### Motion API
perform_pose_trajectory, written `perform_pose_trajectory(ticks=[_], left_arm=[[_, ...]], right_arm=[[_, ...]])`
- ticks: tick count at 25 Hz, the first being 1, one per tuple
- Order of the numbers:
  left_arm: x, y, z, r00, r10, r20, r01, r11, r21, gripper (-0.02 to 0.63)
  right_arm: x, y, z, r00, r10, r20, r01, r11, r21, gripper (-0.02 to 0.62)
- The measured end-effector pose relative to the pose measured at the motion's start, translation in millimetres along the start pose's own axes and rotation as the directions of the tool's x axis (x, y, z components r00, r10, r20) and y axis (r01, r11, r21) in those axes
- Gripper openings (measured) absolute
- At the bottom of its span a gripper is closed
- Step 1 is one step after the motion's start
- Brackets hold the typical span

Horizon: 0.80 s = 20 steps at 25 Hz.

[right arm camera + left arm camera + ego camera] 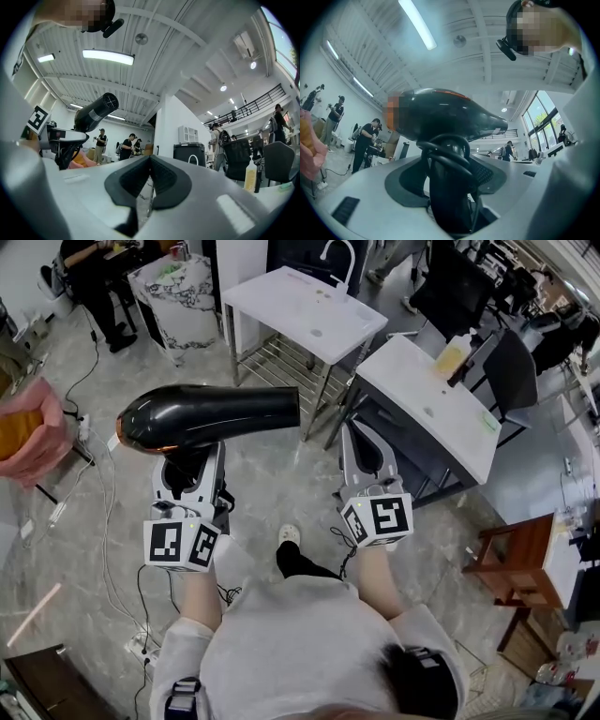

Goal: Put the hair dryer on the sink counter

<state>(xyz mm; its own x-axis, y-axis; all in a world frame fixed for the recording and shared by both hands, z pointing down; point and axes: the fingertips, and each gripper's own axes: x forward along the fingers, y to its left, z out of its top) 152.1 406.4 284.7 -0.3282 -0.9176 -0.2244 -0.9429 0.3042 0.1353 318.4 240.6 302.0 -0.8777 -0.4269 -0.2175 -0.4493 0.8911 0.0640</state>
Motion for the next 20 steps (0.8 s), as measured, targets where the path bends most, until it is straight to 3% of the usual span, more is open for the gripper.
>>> perform_pose_trajectory(ticks=[20], left_arm=[[194, 38, -19, 0.999, -0.01, 0.039, 0.009, 1.0, 0.005, 0.261]], right_arm=[[167, -106, -31, 0.999, 0.032, 0.013, -0.032, 0.999, -0.009, 0.011]])
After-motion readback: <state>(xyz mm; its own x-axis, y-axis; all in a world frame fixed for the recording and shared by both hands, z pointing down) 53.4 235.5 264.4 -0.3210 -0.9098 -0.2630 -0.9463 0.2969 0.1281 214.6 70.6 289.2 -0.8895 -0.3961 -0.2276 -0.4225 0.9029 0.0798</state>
